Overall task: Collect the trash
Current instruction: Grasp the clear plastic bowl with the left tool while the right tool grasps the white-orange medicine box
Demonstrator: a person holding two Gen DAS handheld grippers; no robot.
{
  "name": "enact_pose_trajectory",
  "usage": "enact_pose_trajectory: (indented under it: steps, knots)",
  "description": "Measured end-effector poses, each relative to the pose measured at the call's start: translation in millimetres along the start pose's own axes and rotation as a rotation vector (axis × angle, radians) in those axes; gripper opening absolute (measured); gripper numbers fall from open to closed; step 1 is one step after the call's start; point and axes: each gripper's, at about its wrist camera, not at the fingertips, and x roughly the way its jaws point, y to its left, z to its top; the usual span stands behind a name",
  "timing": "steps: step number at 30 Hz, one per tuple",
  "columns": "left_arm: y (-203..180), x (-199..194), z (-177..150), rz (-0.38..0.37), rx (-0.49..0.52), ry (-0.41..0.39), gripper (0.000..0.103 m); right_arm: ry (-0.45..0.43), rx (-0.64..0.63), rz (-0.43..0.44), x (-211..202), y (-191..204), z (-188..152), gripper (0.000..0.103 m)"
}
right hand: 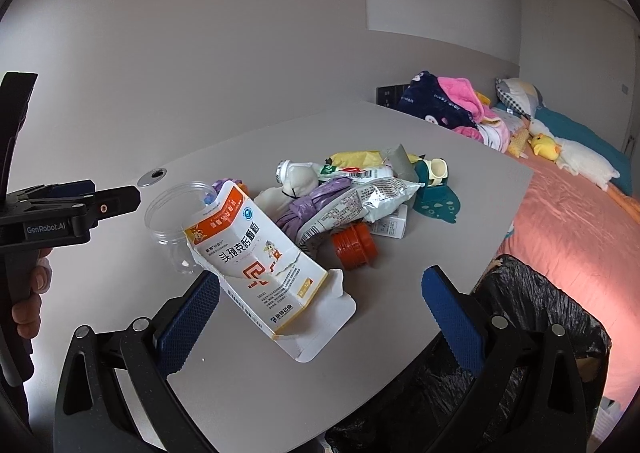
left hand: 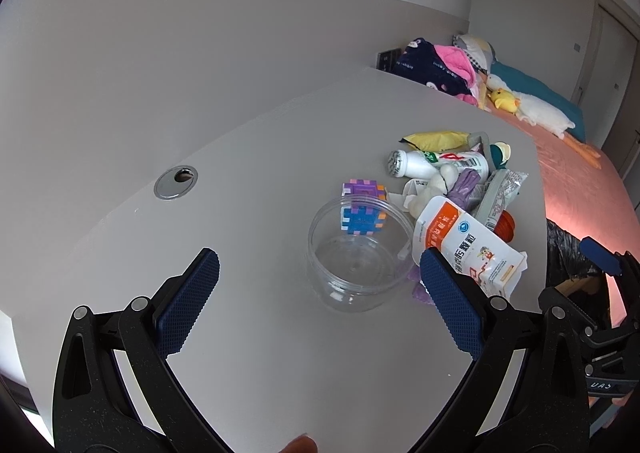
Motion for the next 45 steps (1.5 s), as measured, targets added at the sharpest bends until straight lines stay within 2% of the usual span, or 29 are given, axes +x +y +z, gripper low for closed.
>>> enact_pose_trajectory:
  steps: [10, 17, 23, 24, 25, 27, 28, 30, 32, 35, 38, 45]
  knots:
    - [9, 38, 8, 0.033, -0.018, 0.070, 0.097, 0.032, -0.058, 0.075, 22, 2, 13, 0.082]
    - [20, 65, 13, 0.008, -0.056, 0.140, 0.094, 0.080, -0.136, 0.144, 45, 7, 20, 0.056]
    - [25, 85, 15, -0.047, -0.085, 0.196, 0.078, 0.128, -0.198, 0.171, 63, 15, 21, 0.040]
    - [25, 88, 15, -0.053, -0.086, 0.206, 0.072, 0.136, -0.198, 0.179, 65, 15, 20, 0.033]
    - [25, 91, 14, -0.059, -0.085, 0.217, 0.067, 0.140, -0.196, 0.189, 67, 14, 20, 0.032]
    - [25, 96, 12, -0.077, -0.086, 0.242, 0.043, 0.144, -0.193, 0.209, 68, 14, 20, 0.023]
    - [26, 99, 11, -0.091, -0.092, 0.255, 0.038, 0.145, -0.189, 0.219, 68, 14, 20, 0.022]
    - [28, 102, 8, -0.108, -0.104, 0.266, 0.026, 0.144, -0.173, 0.248, 67, 14, 21, 0.012]
    - [29, 101, 8, -0.092, -0.101, 0.255, 0.017, 0.136, -0.168, 0.254, 64, 15, 22, 0.011]
    - [29, 95, 9, -0.081, -0.101, 0.236, 0.012, 0.119, -0.145, 0.261, 59, 15, 24, 0.009]
    - [28, 88, 12, -0.064, -0.088, 0.214, 0.012, 0.093, -0.122, 0.260, 51, 11, 25, 0.008]
    - [20, 60, 16, -0.078, -0.077, 0.159, 0.012, 0.032, -0.061, 0.236, 25, 0, 25, 0.009]
